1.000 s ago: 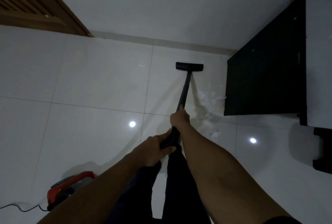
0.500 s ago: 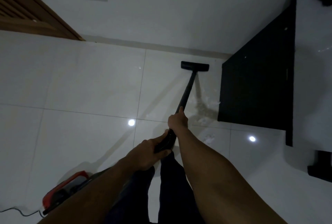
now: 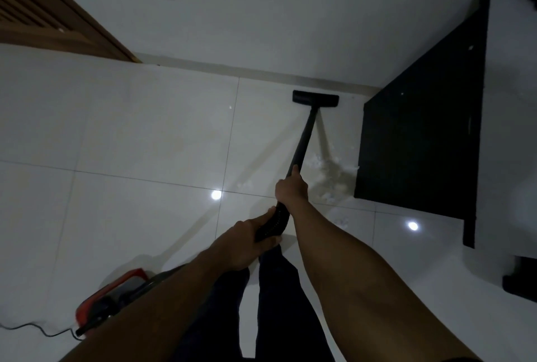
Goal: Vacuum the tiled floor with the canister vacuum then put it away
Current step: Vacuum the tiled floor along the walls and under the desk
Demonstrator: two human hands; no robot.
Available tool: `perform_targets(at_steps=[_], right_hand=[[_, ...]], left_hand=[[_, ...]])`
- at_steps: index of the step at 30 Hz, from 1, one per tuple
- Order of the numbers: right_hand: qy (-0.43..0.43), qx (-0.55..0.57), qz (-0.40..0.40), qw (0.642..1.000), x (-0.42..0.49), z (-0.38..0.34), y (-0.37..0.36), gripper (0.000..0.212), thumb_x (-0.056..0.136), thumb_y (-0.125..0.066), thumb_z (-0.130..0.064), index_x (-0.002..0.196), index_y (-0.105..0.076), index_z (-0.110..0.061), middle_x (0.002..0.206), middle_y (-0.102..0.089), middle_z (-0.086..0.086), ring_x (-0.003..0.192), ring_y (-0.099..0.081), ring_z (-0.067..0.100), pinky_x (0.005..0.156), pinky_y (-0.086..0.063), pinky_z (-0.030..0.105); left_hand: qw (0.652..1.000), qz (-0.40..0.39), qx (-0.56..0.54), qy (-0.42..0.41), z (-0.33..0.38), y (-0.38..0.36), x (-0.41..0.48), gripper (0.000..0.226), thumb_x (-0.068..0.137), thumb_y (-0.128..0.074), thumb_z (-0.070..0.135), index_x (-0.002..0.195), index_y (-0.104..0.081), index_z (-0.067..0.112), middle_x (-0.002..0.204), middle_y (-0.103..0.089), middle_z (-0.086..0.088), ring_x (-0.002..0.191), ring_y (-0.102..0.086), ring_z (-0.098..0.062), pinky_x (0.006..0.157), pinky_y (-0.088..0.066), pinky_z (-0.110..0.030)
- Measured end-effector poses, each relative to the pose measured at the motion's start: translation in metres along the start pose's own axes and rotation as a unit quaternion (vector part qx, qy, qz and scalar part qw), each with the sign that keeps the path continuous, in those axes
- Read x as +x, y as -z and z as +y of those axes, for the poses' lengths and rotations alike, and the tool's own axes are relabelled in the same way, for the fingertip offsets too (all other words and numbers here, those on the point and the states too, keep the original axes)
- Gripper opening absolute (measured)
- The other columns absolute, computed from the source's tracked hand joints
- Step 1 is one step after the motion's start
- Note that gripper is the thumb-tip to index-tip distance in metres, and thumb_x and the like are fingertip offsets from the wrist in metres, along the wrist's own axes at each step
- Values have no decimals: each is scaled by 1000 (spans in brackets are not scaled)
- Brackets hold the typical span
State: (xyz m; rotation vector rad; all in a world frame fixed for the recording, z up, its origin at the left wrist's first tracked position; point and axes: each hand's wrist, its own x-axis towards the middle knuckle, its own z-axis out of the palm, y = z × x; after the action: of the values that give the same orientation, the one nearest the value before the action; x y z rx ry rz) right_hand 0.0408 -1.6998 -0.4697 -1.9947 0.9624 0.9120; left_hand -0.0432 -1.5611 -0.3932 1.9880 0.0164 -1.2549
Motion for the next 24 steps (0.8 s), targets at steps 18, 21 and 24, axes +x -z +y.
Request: perform_targets(at_steps=[18, 21, 24], right_hand=[[39, 4, -31, 999, -46, -15, -24, 72, 97, -48, -12, 159, -14, -27, 140, -51, 12, 112, -60, 29, 74, -49, 29], [50, 18, -20, 998, -65, 4, -35, 73, 96, -48, -13, 159, -15, -28, 140, -51, 12, 112, -60, 29, 81, -53, 31], [68, 33, -3, 997, -91, 30, -51, 74, 96, -50, -13, 159, -15, -27, 143, -50, 10, 115, -59, 28, 87, -53, 32]], left_hand=[[998, 62, 27, -20, 1, 9, -59, 69, 100, -55, 39, 157, -16, 36, 82, -55, 15, 50, -54, 5, 49, -40, -8], [997, 63, 18, -40, -11, -7, -85, 68, 100, -56, 38, 157, -18, 34, 76, -54, 17, 46, -53, 9, 47, -41, -9], [996, 57, 25, -65, -32, -28, -113, 68, 100, -56, 38, 157, -19, 33, 76, -57, 16, 48, -55, 9, 50, -42, -10]])
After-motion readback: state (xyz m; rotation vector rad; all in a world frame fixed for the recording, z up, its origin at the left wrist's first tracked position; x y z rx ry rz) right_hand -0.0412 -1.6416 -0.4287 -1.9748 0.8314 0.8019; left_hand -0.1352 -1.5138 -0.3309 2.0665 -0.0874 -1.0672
